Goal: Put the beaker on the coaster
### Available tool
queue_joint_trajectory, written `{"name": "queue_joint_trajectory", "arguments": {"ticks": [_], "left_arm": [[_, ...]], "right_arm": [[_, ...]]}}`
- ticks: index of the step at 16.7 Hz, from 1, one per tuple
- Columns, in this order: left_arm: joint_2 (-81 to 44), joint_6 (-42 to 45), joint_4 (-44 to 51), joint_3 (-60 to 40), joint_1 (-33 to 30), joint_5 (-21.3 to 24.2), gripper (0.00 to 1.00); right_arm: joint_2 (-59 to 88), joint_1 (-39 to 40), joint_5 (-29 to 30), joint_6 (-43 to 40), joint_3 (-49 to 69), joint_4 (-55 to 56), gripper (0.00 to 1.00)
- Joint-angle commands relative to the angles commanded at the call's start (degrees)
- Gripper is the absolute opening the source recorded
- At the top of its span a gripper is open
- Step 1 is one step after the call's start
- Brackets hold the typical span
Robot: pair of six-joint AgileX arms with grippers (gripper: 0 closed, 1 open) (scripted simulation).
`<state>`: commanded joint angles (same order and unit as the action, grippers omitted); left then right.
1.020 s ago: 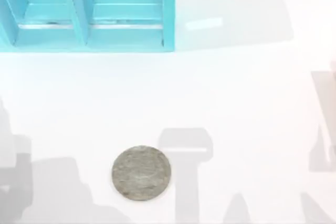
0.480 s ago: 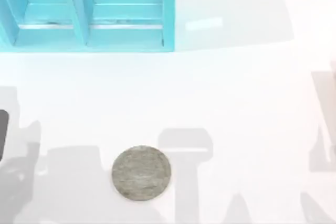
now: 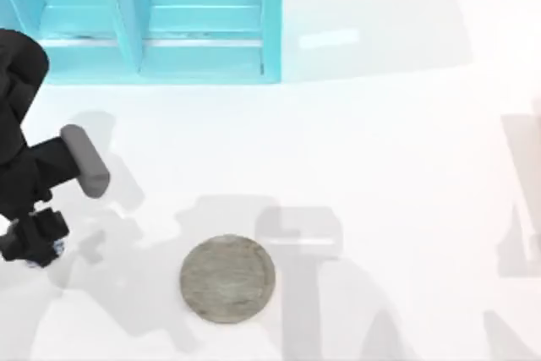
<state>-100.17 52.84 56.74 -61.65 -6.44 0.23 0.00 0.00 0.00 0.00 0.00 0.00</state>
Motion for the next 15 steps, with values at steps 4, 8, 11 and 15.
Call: {"name": "queue_joint_trajectory", "arguments": {"ticks": [4,8,11,15], "left_arm": [[-4.2,-29.5,4.6,-5.8,-10.6,0.7,0.00],[-6.3,-57.8,7.7,-11.2,-20.5,1.1,0.00],[-6.7,-74.4,8.9,-15.0,-26.8,1.0,0.00],[-6.2,-88.5,9.4,-18.9,-32.8,0.3,0.00]], "right_arm": [[0.0,0.0,0.0,0.0,0.0,0.0,1.00],[0.0,0.0,0.0,0.0,0.0,0.0,1.00],[0.0,0.0,0.0,0.0,0.0,0.0,1.00],[0.0,0.0,0.0,0.0,0.0,0.0,1.00]]}}
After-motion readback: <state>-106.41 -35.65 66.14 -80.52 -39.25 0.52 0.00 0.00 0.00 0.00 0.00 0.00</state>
